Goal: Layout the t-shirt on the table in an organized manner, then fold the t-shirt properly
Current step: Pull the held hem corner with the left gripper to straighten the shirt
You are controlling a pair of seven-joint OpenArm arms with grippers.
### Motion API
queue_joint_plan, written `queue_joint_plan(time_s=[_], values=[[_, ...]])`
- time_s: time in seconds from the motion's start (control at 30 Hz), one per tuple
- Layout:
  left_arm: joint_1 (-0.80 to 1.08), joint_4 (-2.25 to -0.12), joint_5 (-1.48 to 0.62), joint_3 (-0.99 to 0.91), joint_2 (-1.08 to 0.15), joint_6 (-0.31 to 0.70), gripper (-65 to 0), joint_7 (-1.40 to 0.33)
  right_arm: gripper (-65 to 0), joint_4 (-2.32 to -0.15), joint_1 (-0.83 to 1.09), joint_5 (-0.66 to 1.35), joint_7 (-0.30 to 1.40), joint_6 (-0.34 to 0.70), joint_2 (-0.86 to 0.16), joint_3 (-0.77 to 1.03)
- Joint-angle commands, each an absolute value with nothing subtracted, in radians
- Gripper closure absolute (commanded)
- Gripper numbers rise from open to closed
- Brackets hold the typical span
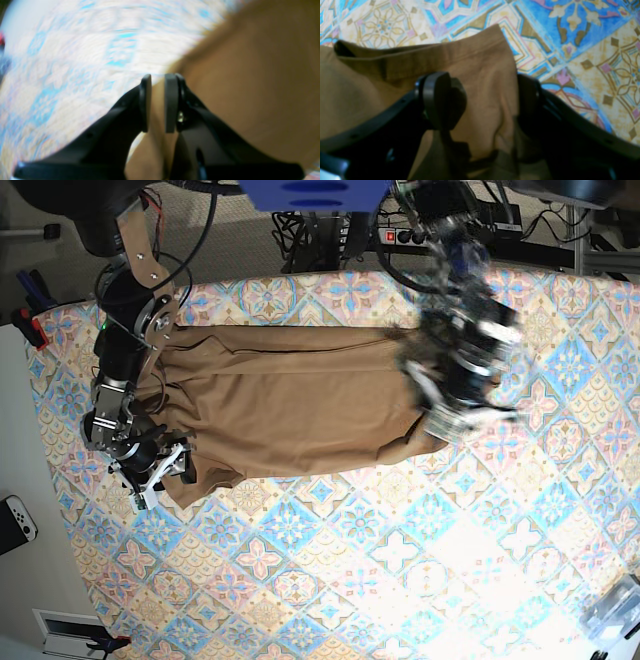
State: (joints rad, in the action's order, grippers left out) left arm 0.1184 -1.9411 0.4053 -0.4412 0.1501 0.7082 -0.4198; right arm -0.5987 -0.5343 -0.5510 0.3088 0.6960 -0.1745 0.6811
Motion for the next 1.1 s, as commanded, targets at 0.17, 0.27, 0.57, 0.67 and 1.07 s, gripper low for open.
queue_joint_plan(time_s=[0.17, 0.27, 0.57, 0.67, 1.07], values=[[-0.016, -1.867, 0.329, -0.55, 0.101, 0.698, -0.1, -0.599, -38.9, -0.588, -0.533, -0.595, 0.386, 0.698, -0.18, 0.679], [-0.036, -1.762, 0.303, -0.545, 0.036, 0.698, 0.0, -0.642, -38.9, -0.588, -0.533, -0.595, 0.386, 0.698, -0.18, 0.679], [-0.056, -1.604, 0.306, -0.544, 0.018, 0.698, -28.6, -0.65, -38.9, -0.587, -0.533, -0.595, 0.386, 0.698, -0.18, 0.679], [-0.056, -1.604, 0.308, -0.544, 0.021, 0.698, -40.9, -0.65, -38.9, -0.587, -0.533, -0.595, 0.386, 0.698, -0.18, 0.679], [-0.045, -1.567, 0.308, -0.461, 0.015, 0.698, -28.8, -0.65, -38.9, -0.587, -0.533, -0.596, 0.386, 0.698, -0.18, 0.677]])
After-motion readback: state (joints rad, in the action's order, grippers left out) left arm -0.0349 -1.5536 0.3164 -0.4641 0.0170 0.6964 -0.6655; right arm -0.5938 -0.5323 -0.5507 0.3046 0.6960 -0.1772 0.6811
